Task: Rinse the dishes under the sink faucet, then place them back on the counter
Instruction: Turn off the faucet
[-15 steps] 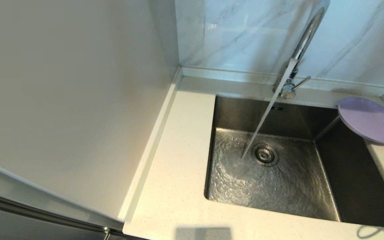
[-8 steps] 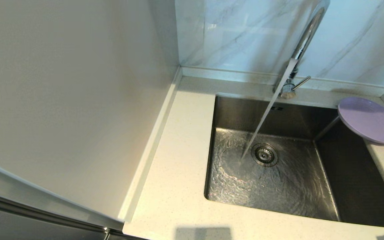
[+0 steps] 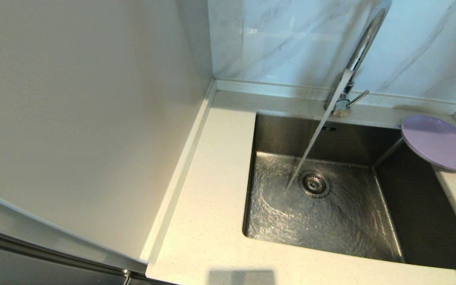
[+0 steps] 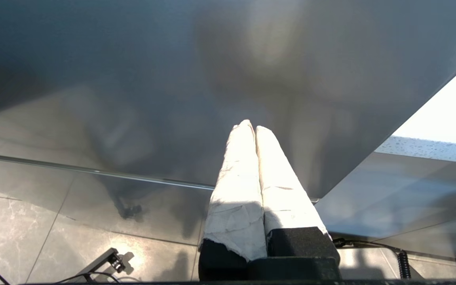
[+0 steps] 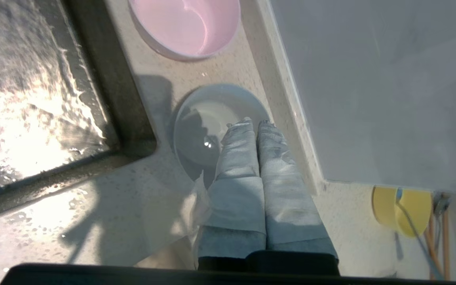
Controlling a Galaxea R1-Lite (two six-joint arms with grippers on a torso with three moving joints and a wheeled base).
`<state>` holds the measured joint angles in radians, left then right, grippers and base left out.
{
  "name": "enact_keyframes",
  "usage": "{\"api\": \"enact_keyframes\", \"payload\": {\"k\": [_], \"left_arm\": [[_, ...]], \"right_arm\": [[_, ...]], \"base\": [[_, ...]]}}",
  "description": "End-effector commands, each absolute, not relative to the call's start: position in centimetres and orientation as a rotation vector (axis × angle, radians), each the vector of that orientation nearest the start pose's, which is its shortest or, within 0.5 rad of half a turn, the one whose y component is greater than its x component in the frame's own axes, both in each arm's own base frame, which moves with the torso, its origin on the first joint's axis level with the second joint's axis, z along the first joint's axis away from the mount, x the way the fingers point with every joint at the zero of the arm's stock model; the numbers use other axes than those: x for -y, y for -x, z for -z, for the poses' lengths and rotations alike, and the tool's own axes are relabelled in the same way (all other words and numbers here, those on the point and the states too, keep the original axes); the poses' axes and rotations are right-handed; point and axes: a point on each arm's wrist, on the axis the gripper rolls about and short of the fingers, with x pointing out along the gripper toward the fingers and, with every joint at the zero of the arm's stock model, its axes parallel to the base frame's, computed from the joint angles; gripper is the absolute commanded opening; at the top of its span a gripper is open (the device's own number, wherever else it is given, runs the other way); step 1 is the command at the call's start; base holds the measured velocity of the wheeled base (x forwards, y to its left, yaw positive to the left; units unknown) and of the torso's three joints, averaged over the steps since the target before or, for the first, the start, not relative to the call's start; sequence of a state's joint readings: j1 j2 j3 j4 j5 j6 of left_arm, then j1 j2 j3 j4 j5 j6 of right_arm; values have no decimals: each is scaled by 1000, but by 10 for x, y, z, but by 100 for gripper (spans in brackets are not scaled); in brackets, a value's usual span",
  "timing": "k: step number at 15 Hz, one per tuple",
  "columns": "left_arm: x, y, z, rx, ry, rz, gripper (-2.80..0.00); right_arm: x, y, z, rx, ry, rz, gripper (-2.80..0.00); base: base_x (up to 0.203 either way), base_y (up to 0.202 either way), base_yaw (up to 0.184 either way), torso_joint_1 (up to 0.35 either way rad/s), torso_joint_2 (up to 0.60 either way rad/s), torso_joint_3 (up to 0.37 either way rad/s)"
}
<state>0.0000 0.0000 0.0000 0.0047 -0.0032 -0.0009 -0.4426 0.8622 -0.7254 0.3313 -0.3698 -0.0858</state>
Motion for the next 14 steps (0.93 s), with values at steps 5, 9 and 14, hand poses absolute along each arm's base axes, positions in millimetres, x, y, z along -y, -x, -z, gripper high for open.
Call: {"api": "enact_keyframes", "payload": {"k": [5,9,14], "left_arm": [[0,23,-75,-5,2,3,-280],[0,23,-75,-5,2,3,-280],[0,23,-75,-5,2,3,-280]], "right_arm": [[26,-57,-306,-650,-68,679,-280],[17,-54,-332,-846,-111,560,-280],[13,-112,-354,-975,-301,346,-280]], "base": [[0,0,0,0,0,0],[0,0,0,0,0,0],[0,0,0,0,0,0]]}}
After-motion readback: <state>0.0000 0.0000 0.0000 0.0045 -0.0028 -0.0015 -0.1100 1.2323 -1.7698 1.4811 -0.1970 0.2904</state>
